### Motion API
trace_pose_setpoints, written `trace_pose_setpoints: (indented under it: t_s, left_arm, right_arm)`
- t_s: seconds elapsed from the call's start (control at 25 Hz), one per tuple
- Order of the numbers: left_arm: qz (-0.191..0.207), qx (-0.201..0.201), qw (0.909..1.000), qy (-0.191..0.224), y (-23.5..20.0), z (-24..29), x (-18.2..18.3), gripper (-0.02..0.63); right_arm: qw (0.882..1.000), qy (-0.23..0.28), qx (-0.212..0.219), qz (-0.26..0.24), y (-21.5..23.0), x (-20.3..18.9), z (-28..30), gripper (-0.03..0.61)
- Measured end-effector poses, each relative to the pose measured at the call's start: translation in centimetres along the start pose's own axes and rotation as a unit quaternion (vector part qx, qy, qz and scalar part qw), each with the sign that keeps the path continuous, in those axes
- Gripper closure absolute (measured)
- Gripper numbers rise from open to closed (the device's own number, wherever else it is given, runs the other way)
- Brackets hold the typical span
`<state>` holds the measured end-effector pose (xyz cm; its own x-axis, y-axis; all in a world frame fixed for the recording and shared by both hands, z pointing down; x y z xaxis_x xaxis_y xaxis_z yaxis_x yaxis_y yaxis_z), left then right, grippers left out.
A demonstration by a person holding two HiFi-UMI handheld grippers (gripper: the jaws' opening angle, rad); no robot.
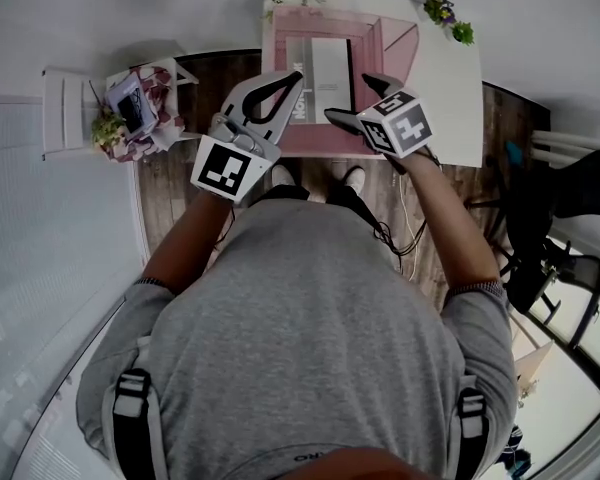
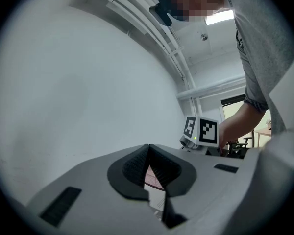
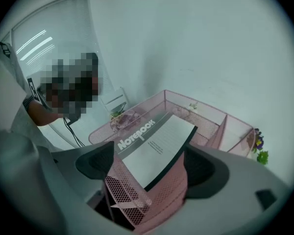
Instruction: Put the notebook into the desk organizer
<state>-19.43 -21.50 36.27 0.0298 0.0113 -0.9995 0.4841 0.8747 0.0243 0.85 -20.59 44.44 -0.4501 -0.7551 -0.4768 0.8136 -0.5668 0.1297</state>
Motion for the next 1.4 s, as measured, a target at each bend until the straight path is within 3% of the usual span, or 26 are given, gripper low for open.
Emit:
trace_pose_setpoints:
  t_s: [0.28,0.44,0.52,0.76,1.08,1.4]
  left_arm:
    - [0.000,-0.002,1.0000,-0.009,0.8,0.6,-0.1,0.595]
    - [0.009,0.006,0.9999,-0.013,1.9,0.6,0.1,0.595]
    - [0.011,0.013,0.9997,-0.016,2.7,0.5,0.3,0.595]
    - [0.009,0.034,0.9993,-0.014,5.5,-0.3,1.3,0.595]
    - [-0.002,0.041,0.9991,-0.011,9.4,-1.2,1.9,0.595]
    - [0.001,0.047,0.9989,-0.008,12.1,-1.8,2.6,0.595]
  right_arm:
    - [0.994,0.103,-0.011,-0.019,-0.8,0.2,-3.6,0.165]
    - [0.985,0.174,0.006,-0.008,-0.7,-0.6,-5.7,0.251]
    - [0.978,0.207,0.015,-0.007,-0.7,-1.2,-6.8,0.301]
    - [0.952,0.299,0.007,-0.068,-2.5,-3.4,-10.2,0.560]
    - [0.913,0.401,-0.027,-0.075,-4.5,-6.0,-13.8,0.572]
    - [0.902,0.418,-0.043,-0.098,-6.5,-7.7,-15.1,0.571]
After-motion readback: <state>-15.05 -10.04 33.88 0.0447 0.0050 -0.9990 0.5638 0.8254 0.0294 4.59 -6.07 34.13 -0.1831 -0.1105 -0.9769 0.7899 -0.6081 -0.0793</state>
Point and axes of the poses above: the fingertips, and each gripper's own axes: z forward along the fingers, y to its right, x out of its top, the point moved 9 cm from there along -z, backward along the fingers, and after that the axes turned 8 degrees about -y, right-handed, at the moved point
